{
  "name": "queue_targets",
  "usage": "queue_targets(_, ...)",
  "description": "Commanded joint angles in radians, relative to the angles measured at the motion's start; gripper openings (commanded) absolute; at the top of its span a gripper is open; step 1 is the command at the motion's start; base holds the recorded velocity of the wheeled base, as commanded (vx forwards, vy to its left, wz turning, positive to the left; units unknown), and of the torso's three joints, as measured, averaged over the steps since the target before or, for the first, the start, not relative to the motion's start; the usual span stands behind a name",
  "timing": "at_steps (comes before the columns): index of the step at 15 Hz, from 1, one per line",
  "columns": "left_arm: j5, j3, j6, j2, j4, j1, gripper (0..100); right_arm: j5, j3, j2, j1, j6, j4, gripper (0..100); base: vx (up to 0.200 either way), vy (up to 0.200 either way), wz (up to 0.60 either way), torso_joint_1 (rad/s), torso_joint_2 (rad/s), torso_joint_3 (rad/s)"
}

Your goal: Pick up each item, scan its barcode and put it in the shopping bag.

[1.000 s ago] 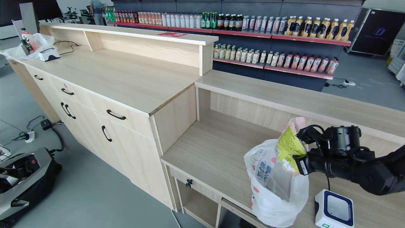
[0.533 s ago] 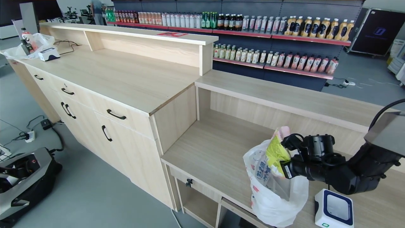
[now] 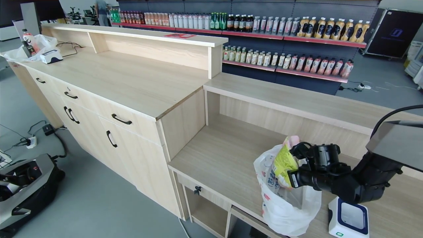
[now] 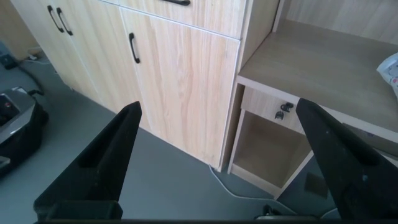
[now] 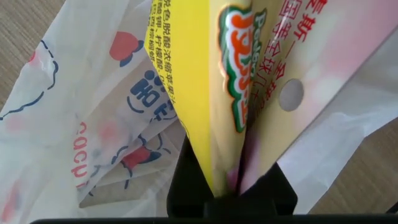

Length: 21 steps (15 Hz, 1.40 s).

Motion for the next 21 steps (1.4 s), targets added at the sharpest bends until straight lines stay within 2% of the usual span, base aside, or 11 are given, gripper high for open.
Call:
queue_targets(1,0.0,0.0,0.0,0.0,0.0,0.0,100,0.0,0.001,0.006,-0.003,0.0,-0.006,0,0.0,0.0,0.0,0.0,0.0,0.0)
queue_targets(11,0.0,0.0,0.0,0.0,0.0,0.0,100,0.0,0.001,0.061,-0.037,0.0,-0.043,0,0.0,0.0,0.0,0.0,0.0,0.0)
queue_targets(12,0.0,0.0,0.0,0.0,0.0,0.0,100,0.0,0.001,0.061,-0.037,0.002,-0.043,100,0.0,0.0,0.0,0.0,0.0,0.0)
queue_targets(15,0.0,0.0,0.0,0.0,0.0,0.0,100,0.0,-0.007,0.035,-0.029,0.031,-0.041,100,0.0,0.0,0.0,0.0,0.0,0.0)
queue_targets(17,0.0,0.0,0.0,0.0,0.0,0.0,100,0.002,0.003,-0.061,-0.018,0.055,-0.024,100,0.0,0.0,0.0,0.0,0.0,0.0)
queue_targets(19,0.0,0.0,0.0,0.0,0.0,0.0,100,0.0,0.029,-0.223,-0.01,0.092,0.022,100,0.0,0.0,0.0,0.0,0.0,0.0)
queue_targets(21,0.0,0.0,0.0,0.0,0.0,0.0,100,-0.006,0.113,-0.423,-0.032,0.08,0.026,100,0.0,0.0,0.0,0.0,0.0,0.0)
